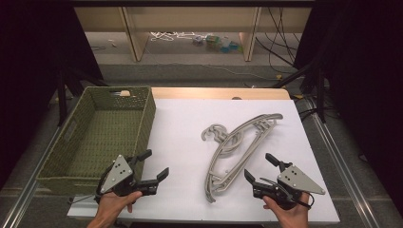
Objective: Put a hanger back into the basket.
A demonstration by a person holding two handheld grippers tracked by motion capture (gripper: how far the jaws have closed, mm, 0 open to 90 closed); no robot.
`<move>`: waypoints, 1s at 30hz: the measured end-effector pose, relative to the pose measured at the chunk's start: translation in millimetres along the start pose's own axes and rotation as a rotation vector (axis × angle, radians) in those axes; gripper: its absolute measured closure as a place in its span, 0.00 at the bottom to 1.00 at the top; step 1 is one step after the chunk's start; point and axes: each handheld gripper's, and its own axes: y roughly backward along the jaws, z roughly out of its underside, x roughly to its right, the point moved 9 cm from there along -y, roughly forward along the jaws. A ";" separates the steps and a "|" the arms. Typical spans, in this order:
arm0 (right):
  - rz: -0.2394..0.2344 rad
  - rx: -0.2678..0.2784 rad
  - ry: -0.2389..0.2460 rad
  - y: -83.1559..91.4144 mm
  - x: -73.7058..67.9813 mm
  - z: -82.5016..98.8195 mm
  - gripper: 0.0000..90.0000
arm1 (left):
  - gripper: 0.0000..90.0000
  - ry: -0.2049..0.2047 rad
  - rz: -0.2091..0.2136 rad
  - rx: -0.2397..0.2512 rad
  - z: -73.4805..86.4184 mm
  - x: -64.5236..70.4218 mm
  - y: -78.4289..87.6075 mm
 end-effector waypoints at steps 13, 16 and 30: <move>-0.002 0.004 0.000 -0.2 -0.1 -0.7 0.17 | 0.18 0.033 0.010 -0.020 1.7 1.9 -7.1; 0.000 0.000 0.001 -0.5 0.2 -0.2 0.17 | 0.18 0.033 0.022 -0.036 1.4 3.6 -11.8; 0.014 0.008 0.001 -1.2 1.9 -0.6 0.18 | 0.22 0.077 0.043 -0.195 0.3 16.1 -49.2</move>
